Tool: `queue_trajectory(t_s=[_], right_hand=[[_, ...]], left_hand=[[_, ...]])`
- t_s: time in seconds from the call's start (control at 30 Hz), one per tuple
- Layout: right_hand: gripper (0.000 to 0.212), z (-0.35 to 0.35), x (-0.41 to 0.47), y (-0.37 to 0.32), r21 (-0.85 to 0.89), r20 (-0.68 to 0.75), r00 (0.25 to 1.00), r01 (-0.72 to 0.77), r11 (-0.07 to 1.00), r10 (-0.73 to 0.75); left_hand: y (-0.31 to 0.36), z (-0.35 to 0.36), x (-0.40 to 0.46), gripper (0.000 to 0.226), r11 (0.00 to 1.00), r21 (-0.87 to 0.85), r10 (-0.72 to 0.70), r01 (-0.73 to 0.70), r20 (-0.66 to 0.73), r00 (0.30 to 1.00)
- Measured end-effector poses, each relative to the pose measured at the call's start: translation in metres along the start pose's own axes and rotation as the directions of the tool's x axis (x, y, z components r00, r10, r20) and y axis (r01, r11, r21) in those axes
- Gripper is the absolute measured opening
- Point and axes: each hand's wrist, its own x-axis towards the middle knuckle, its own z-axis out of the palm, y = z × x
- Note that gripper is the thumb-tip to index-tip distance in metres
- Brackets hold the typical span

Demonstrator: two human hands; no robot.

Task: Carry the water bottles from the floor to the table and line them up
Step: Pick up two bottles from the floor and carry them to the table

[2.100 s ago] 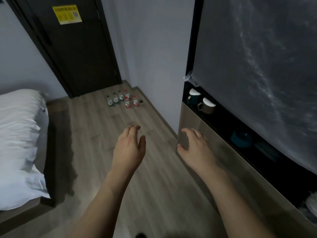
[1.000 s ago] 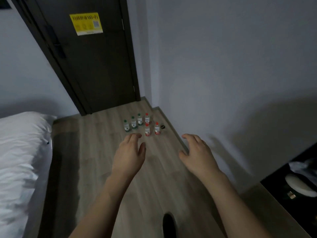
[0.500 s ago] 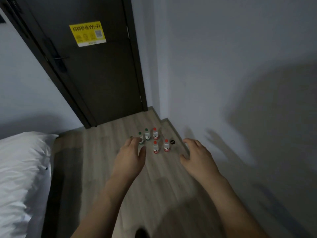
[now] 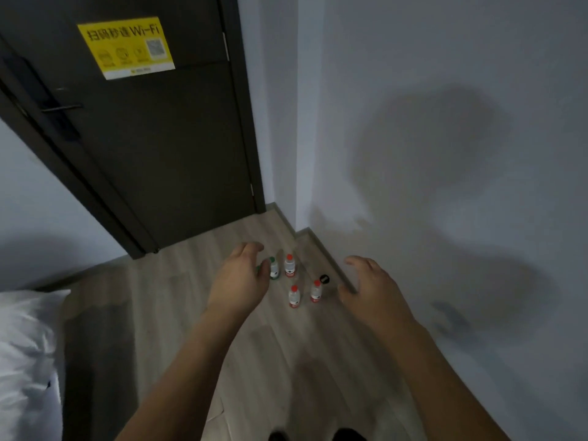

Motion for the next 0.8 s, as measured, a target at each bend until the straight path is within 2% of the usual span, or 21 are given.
queue_trajectory(t_s=[0.17, 0.4, 0.53, 0.67, 0.8], right_hand=[[0.050, 0.019, 0.055, 0.003, -0.015, 0.095, 0.991, -0.095, 0.995, 0.096], [0.051, 0.049, 0.160, 0.022, 0.045, 0.142, 0.977, -0.166, 0.985, 0.158], [0.041, 0.091, 0.226, 0.039, 0.041, 0.234, 0.958, -0.181, 0.983, 0.166], [0.042, 0.168, 0.295, 0.075, 0.009, 0.284, 0.937, -0.214, 0.977, 0.203], [0.050, 0.297, 0.352, 0.147, -0.044, 0.332, 0.903, -0.275, 0.961, 0.273]], left_hand=[[-0.013, 0.024, 0.055, 0.036, 0.999, -0.043, 0.026, -0.023, 0.077, 0.997], [-0.045, 0.046, 0.140, 0.038, 0.997, 0.061, 0.035, -0.047, 0.189, 0.981], [-0.074, 0.077, 0.203, 0.041, 0.991, 0.116, 0.033, -0.063, 0.249, 0.968], [-0.126, 0.161, 0.259, 0.041, 0.990, 0.103, 0.049, -0.093, 0.370, 0.928], [-0.200, 0.310, 0.294, 0.044, 0.986, 0.120, 0.037, -0.116, 0.521, 0.853]])
